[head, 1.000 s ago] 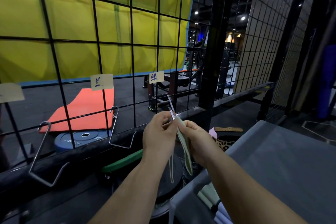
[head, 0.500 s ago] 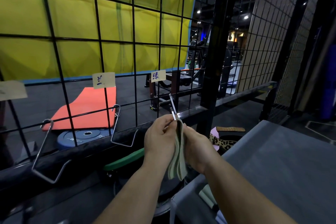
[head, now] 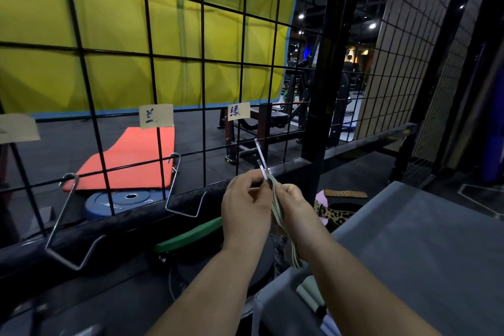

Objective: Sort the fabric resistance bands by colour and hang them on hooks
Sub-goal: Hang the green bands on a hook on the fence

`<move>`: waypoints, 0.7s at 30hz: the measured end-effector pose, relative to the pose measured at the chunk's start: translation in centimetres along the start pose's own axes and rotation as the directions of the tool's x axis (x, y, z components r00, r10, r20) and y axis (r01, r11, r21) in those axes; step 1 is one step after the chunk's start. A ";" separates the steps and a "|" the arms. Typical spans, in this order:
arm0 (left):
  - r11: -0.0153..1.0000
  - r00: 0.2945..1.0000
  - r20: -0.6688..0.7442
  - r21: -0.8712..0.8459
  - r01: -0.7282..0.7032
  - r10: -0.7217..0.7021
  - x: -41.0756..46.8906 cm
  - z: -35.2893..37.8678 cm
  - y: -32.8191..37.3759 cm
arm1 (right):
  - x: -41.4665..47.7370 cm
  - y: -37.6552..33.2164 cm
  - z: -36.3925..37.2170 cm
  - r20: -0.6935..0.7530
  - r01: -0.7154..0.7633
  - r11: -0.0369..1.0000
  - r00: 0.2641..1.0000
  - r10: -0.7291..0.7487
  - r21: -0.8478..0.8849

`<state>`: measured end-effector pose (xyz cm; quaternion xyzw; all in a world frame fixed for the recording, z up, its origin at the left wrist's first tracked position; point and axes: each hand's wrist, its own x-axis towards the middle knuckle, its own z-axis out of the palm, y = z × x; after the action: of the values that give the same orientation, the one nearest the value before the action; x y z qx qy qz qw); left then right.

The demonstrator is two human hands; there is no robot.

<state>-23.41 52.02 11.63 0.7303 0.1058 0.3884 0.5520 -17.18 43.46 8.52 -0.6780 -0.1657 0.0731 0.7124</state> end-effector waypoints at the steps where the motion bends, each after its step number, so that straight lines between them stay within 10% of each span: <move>1: 1.000 1.000 -0.008 0.006 -0.005 0.005 0.0 0.0 0.1 | 0.0 0.0 0.0 -0.007 -0.003 1.000 1.000 0.003 -0.012; 21: 0.997 0.998 0.022 -0.043 0.061 -0.060 0.2 0.2 0.1 | 0.1 -0.3 -1.5 0.124 -0.060 0.982 0.989 0.083 -0.179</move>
<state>-23.11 51.94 11.80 0.7185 0.1137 0.3663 0.5802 -16.65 42.05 8.79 -0.7372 -0.1932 0.1284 0.6347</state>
